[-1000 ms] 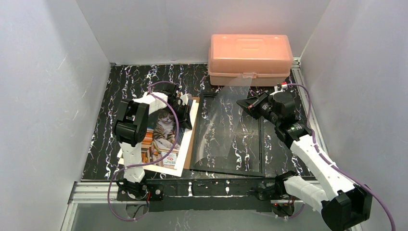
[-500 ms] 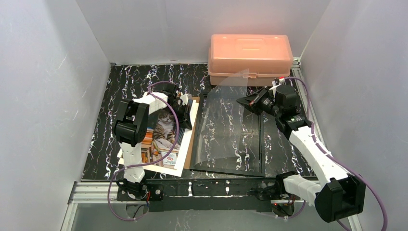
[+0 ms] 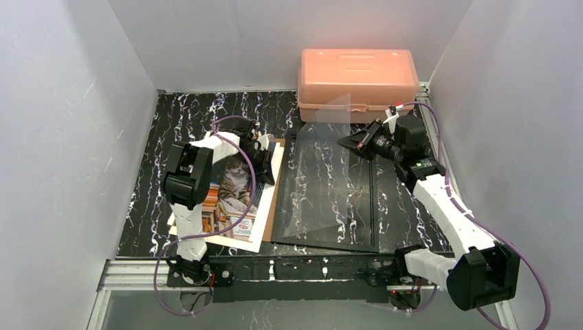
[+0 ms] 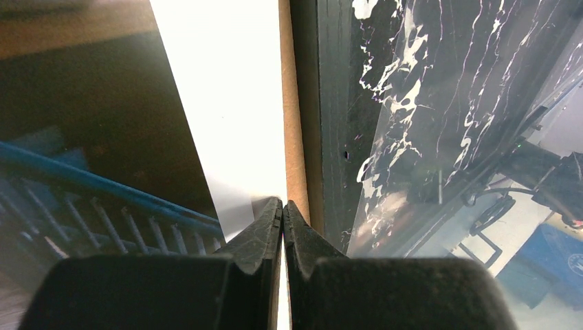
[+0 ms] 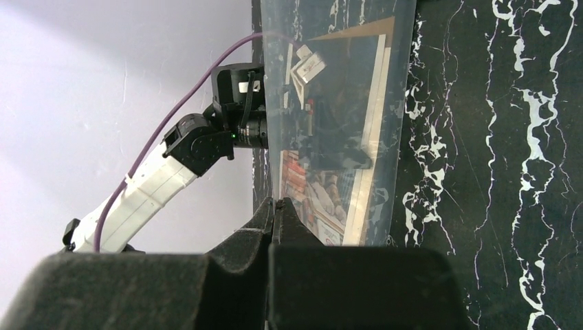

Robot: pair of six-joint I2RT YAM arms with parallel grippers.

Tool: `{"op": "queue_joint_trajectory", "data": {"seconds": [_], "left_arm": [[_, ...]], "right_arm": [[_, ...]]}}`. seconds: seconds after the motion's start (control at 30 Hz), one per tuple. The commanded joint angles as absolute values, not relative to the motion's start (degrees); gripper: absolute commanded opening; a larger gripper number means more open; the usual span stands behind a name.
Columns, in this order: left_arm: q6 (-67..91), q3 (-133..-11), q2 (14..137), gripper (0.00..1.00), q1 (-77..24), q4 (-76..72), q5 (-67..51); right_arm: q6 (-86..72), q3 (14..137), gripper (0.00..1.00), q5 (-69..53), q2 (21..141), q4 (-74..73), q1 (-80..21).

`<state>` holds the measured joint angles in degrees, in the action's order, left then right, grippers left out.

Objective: Put the photo into the frame

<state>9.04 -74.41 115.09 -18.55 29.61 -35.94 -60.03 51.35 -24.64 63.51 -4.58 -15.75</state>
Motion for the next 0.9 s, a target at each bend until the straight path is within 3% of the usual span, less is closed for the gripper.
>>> {"op": "queue_joint_trajectory", "data": {"seconds": [0.0,0.87], "left_arm": [[8.0,-73.4,113.2,0.01,-18.6,32.0,-34.6],[8.0,-73.6,113.7,0.0,-18.6,32.1,-34.6]], "right_arm": [[-57.8,53.7,0.01,-26.8,63.8,-2.2,-15.3],[-66.3,47.2,0.01,-30.1,60.5,9.6,-15.5]]}}
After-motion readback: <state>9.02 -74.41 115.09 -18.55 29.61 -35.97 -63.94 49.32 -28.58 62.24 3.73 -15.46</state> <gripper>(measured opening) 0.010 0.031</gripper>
